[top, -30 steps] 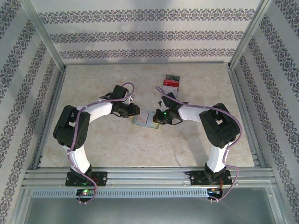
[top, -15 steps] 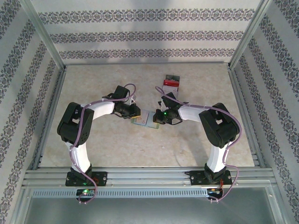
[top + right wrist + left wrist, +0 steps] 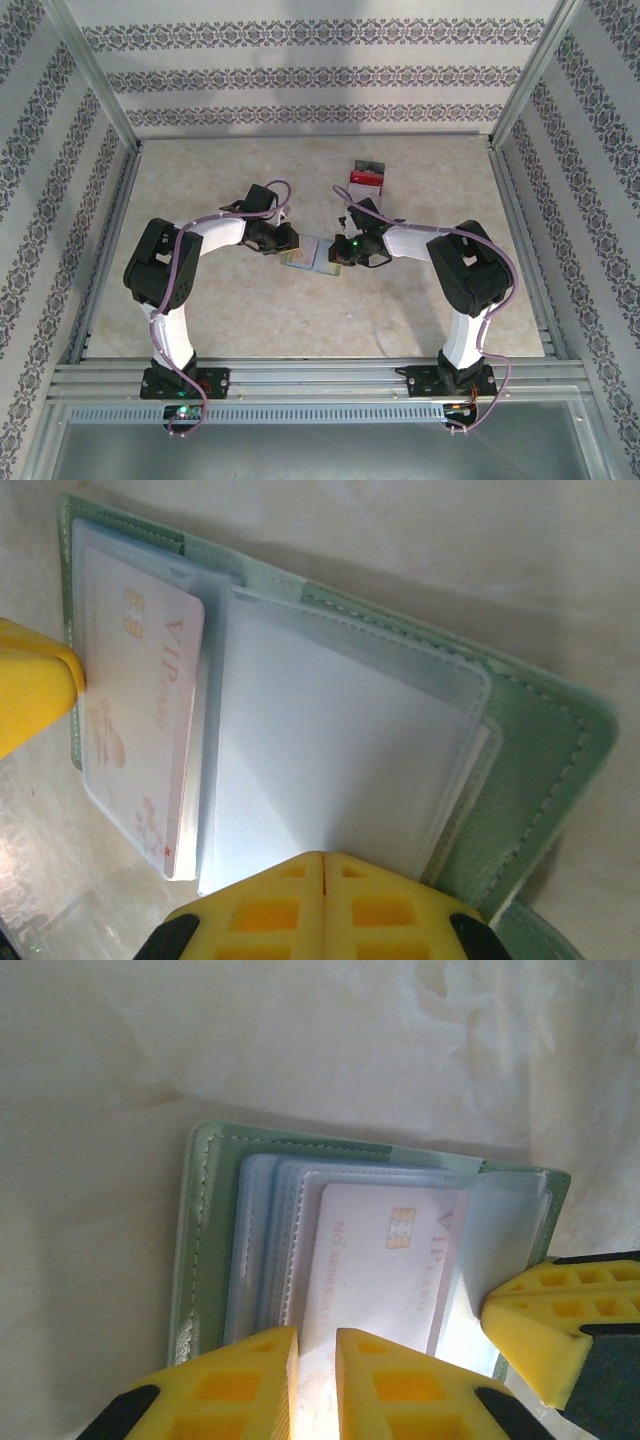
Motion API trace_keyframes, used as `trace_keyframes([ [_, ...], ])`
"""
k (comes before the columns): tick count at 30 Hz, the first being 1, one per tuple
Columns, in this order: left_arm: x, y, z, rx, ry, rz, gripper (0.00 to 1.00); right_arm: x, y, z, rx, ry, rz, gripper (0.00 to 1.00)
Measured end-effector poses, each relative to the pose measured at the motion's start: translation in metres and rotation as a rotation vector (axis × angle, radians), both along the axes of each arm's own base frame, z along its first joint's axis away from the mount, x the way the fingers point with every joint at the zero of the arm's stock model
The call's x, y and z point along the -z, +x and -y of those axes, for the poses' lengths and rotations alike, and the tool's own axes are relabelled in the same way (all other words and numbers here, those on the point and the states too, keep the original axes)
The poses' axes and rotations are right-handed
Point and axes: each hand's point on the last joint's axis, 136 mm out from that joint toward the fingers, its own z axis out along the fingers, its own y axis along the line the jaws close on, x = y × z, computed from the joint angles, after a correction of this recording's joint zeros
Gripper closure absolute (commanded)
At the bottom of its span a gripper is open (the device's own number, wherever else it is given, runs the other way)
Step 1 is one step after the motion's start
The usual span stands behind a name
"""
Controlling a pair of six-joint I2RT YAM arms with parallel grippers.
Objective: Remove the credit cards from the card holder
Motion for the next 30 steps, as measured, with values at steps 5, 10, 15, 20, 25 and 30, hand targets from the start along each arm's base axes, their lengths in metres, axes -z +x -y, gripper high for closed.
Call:
trace_keyframes([
  [5,0.001,0.000,0.000,0.000,0.001,-0.001,0.83,-0.001,0.000,0.000,0.000,0.012,-0.005,1.00],
  [10,0.003,-0.003,-0.001,0.001,0.001,-0.008,0.85,-0.006,0.002,0.004,0.010,0.018,-0.007,1.00],
  [15,0.004,-0.003,0.000,0.004,-0.005,-0.007,0.85,-0.034,0.007,0.006,0.020,0.053,0.038,1.00],
  [20,0.003,-0.003,0.000,0.006,-0.005,-0.004,0.86,-0.062,0.015,-0.008,0.009,0.136,0.080,0.97],
  [25,0.005,-0.003,0.000,0.013,-0.001,-0.001,0.88,-0.071,0.012,-0.027,-0.005,0.210,0.074,0.88],
  [30,0.005,-0.003,0.000,0.019,0.002,0.005,0.88,-0.061,0.013,-0.037,0.009,0.252,0.048,0.84],
])
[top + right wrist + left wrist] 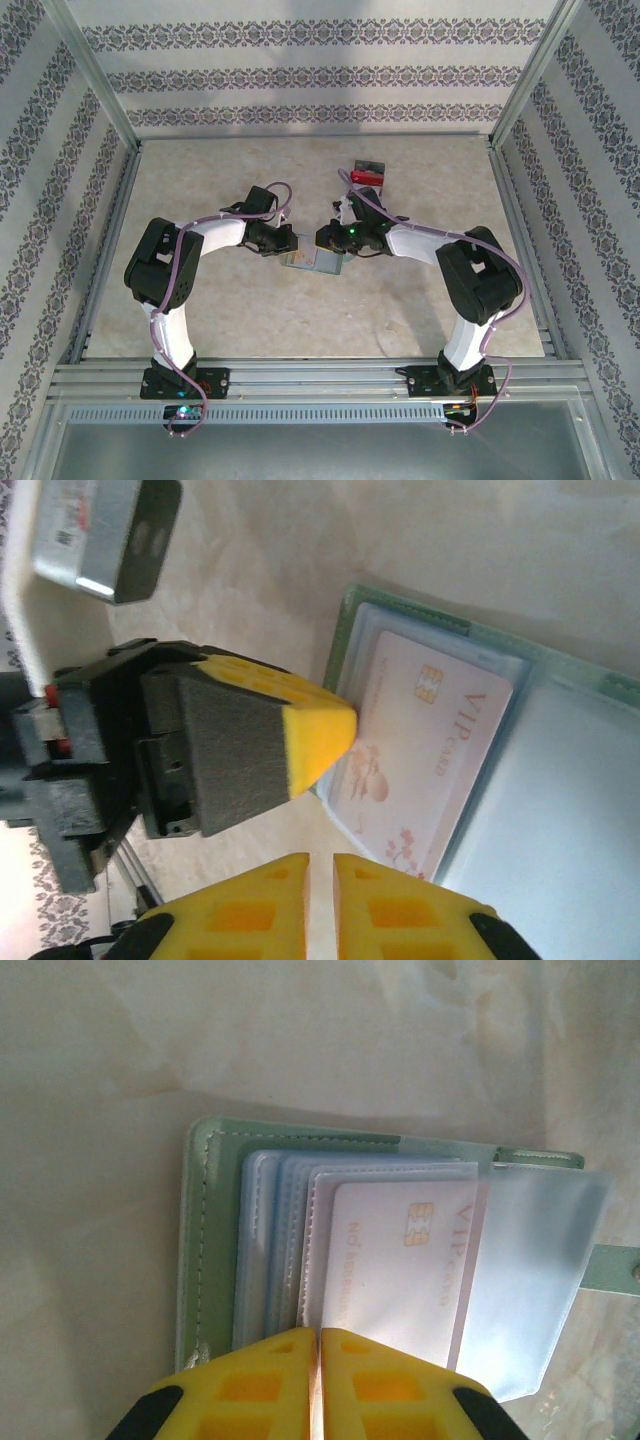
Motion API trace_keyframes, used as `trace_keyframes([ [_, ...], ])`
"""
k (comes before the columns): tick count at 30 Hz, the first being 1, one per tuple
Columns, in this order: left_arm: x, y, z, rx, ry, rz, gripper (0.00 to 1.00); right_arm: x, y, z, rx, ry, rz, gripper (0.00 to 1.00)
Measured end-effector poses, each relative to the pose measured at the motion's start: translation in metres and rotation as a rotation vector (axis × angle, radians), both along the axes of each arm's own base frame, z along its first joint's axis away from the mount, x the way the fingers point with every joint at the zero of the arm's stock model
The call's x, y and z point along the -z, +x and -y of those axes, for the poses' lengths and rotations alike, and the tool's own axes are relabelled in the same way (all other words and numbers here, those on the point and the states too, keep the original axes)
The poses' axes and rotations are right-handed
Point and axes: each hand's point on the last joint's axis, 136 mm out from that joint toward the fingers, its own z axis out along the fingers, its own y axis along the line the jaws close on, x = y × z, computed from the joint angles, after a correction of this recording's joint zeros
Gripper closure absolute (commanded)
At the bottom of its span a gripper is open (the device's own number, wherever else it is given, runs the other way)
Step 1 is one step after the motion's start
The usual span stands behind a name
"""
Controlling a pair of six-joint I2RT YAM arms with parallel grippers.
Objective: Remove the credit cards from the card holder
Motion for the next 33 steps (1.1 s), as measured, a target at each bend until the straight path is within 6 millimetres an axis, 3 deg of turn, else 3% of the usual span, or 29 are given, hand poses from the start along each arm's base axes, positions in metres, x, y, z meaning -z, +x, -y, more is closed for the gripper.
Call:
trace_keyframes([
  [11,0.000,0.000,0.000,0.000,0.001,0.001,0.88,0.037,-0.005,0.001,0.020,-0.014,-0.085,0.83],
  [26,0.000,0.000,0.000,0.000,0.002,0.001,0.89,0.054,-0.007,0.003,0.021,-0.028,-0.109,0.82],
  [33,0.001,0.000,0.000,0.002,0.004,0.002,0.89,0.052,-0.005,0.000,0.024,-0.001,-0.093,0.79],
])
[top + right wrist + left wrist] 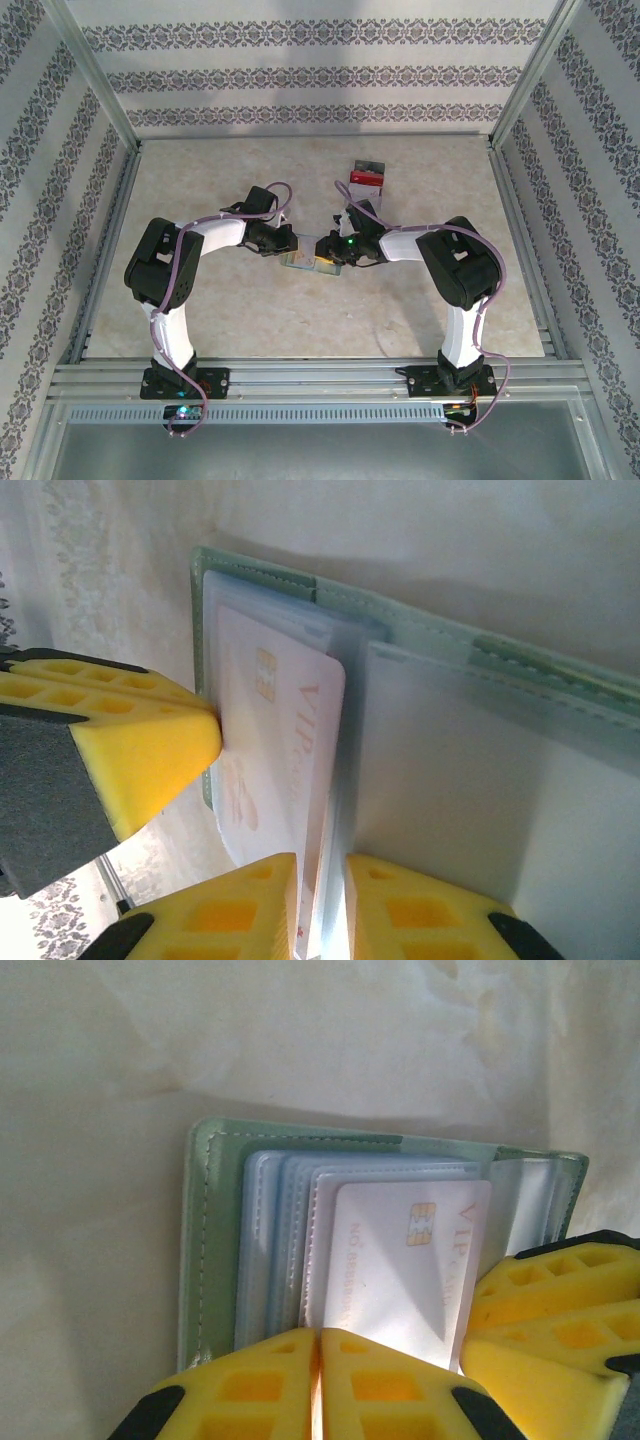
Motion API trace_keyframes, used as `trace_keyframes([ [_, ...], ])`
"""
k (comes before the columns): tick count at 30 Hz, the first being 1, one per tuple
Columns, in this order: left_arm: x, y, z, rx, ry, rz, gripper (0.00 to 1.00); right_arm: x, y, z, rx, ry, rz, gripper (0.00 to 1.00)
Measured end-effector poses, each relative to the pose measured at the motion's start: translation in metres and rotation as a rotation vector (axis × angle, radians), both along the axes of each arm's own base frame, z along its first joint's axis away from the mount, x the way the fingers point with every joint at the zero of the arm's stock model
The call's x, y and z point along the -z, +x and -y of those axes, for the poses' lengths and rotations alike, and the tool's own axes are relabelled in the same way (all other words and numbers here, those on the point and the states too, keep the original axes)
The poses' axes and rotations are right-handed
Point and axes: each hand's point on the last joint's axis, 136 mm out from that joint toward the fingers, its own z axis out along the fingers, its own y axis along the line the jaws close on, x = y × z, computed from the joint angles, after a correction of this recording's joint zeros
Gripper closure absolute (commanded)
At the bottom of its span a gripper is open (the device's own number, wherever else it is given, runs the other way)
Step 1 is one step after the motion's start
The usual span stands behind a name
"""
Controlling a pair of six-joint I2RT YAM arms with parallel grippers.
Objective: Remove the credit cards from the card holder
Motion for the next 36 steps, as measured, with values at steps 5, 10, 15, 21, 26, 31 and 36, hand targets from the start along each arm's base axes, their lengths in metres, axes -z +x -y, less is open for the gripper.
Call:
trace_keyframes([
  [5,0.0002,0.0003,-0.0002,-0.001,0.002,0.001,0.89,-0.0002,0.0004,-0.0023,-0.002,0.026,0.008,0.79],
  [10,0.0002,0.0003,-0.0003,0.000,0.002,0.001,0.89,-0.0007,0.0000,-0.0038,0.002,0.057,0.012,0.80],
  [15,0.0001,0.0004,-0.0003,0.000,0.002,0.002,0.89,-0.0006,0.0007,-0.0026,0.012,0.078,0.015,0.82],
  [21,0.0003,0.0004,-0.0006,0.001,0.005,0.003,0.89,-0.0003,0.0000,-0.0026,0.012,0.088,0.024,0.84],
  [26,0.0007,0.0006,-0.0007,0.004,0.007,0.004,0.89,-0.0004,0.0001,-0.0028,0.014,0.098,0.028,0.84],
  [31,0.0007,0.0006,-0.0007,0.004,0.007,0.004,0.89,0.0007,0.0008,-0.0019,0.021,0.108,0.016,0.88],
  [36,0.0007,0.0007,-0.0007,0.004,0.008,0.004,0.89,0.0012,0.0004,-0.0018,0.025,0.113,0.016,0.94],
])
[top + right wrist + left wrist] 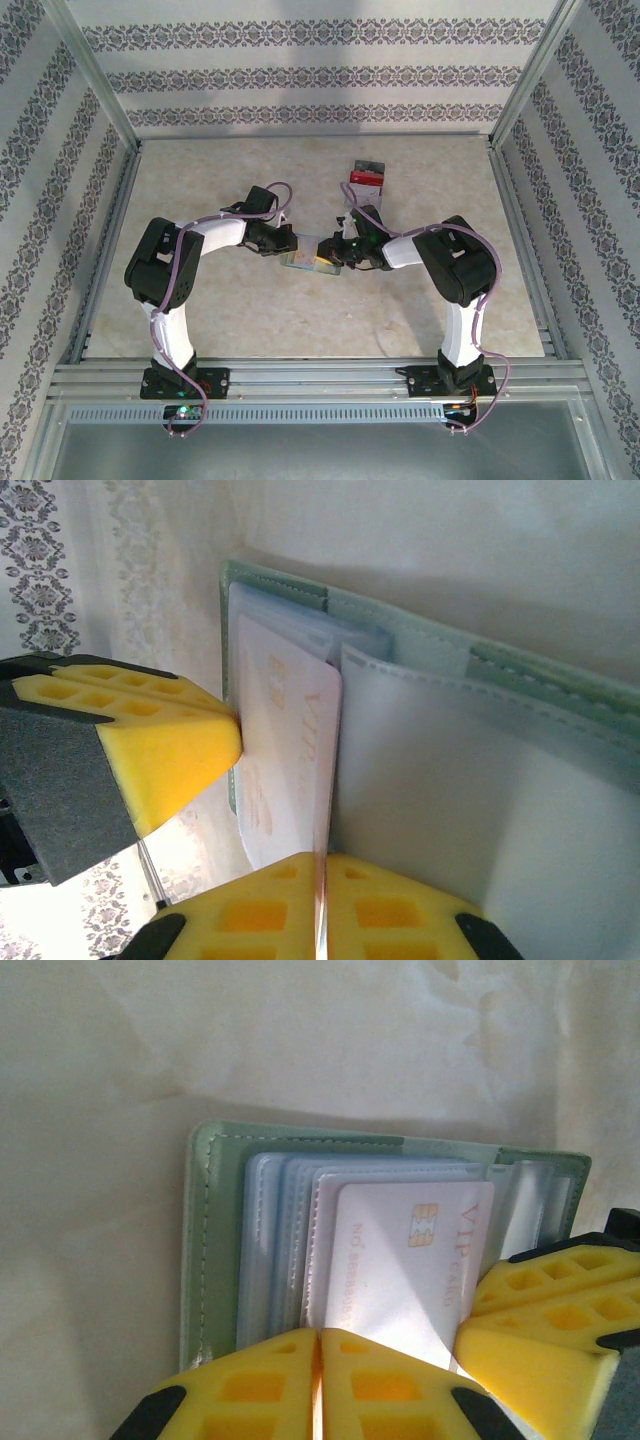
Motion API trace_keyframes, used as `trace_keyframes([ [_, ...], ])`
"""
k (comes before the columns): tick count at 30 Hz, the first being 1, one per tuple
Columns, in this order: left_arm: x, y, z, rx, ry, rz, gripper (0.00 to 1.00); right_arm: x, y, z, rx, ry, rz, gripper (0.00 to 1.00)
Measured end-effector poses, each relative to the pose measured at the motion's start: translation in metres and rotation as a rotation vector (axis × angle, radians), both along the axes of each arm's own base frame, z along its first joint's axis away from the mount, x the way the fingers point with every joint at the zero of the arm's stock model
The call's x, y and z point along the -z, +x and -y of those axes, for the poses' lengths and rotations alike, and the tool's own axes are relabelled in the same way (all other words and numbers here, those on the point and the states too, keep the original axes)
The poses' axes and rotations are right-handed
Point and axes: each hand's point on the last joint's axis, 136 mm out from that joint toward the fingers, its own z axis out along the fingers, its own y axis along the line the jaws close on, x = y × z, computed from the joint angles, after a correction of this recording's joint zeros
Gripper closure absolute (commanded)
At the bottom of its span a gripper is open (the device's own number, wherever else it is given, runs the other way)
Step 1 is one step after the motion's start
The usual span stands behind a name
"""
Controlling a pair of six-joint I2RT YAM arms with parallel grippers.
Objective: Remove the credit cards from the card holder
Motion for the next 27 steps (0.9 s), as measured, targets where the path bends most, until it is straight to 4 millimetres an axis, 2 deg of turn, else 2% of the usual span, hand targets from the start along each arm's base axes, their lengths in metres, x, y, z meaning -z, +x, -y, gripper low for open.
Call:
trace_keyframes([
  [6,0.0001,0.0003,-0.0003,0.004,0.003,0.004,0.89,0.0003,-0.0006,0.0003,0.004,0.007,0.004,0.99],
  [12,-0.0001,0.0008,-0.0003,0.004,0.005,0.003,0.89,0.0008,-0.0012,0.0039,0.012,0.012,0.009,0.99],
  [15,0.0000,0.0006,-0.0003,0.004,0.006,0.002,0.89,0.0008,-0.0014,0.0071,0.019,0.014,0.013,0.94],
  [20,0.0001,0.0007,-0.0004,0.004,0.006,0.002,0.89,-0.0031,-0.0019,0.0057,0.016,0.034,0.019,0.75],
  [27,0.0001,0.0006,-0.0004,0.004,0.006,0.002,0.89,-0.0064,-0.0012,0.0042,0.011,0.046,0.029,0.75],
])
